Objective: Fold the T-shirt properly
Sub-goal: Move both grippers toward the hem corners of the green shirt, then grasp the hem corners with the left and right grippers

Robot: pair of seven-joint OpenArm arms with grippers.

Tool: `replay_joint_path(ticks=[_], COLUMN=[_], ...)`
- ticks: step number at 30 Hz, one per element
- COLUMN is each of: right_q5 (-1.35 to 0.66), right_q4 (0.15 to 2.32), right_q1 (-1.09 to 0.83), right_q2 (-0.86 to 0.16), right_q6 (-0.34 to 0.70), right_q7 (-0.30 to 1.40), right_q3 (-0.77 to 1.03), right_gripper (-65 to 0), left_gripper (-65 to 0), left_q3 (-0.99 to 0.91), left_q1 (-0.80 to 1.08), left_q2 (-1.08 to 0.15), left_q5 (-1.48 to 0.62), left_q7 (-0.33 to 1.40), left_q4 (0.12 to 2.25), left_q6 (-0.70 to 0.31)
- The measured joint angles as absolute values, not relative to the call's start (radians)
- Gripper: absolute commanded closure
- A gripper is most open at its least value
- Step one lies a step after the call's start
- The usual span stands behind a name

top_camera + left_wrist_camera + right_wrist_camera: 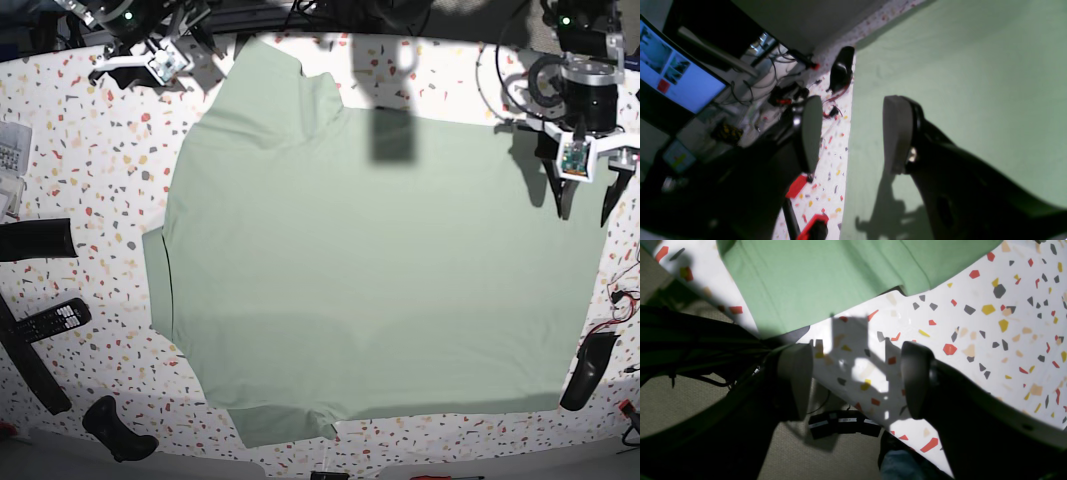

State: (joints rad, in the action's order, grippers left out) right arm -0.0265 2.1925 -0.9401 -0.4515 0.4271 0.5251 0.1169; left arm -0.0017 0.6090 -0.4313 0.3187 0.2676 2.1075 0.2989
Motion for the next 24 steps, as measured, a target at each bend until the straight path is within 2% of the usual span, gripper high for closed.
replay_joint_path(ticks=[3, 6, 10, 14, 20, 24], right_q5=[-0.027, -0.026, -0.026, -0.027, -0.007, 0.116], right_q4=[2.193, 2.193, 2.193, 2.193, 2.193, 2.193], right_q1=[-0.935, -0.939, -0.93, -0.875, -0.82, -0.823], right_q2=[-0.393, -0.38, -0.398, -0.435, -0.5, -0.533], right_q6=[0.427, 0.431, 0.432, 0.548, 0.683, 0.698], right_q7=[0.522, 0.48, 0.473, 0.474, 0.465, 0.466], right_q3=[0.118, 0.113, 0.114, 0.114, 0.114, 0.113], right_gripper=[-40.1, -40.1, -40.1, -40.1, -40.1, -40.1], left_gripper=[-26.9, -26.9, -26.9, -26.9, -26.9, -26.9], left_q3=[-0.001, 0.0, -0.001, -0.001, 0.0, 0.0], left_q1=[0.609, 0.609, 0.552, 0.454, 0.381, 0.396], left_q2=[-0.376, -0.365, -0.377, -0.412, -0.526, -0.62], left_q5=[0.318, 0.319, 0.317, 0.32, 0.329, 0.289], left_q7=[0.27, 0.284, 0.459, 0.505, 0.5, 0.5], left_q4=[2.107, 2.107, 2.107, 2.107, 2.108, 2.108], left_q6=[0.309, 0.307, 0.307, 0.294, -0.049, -0.228])
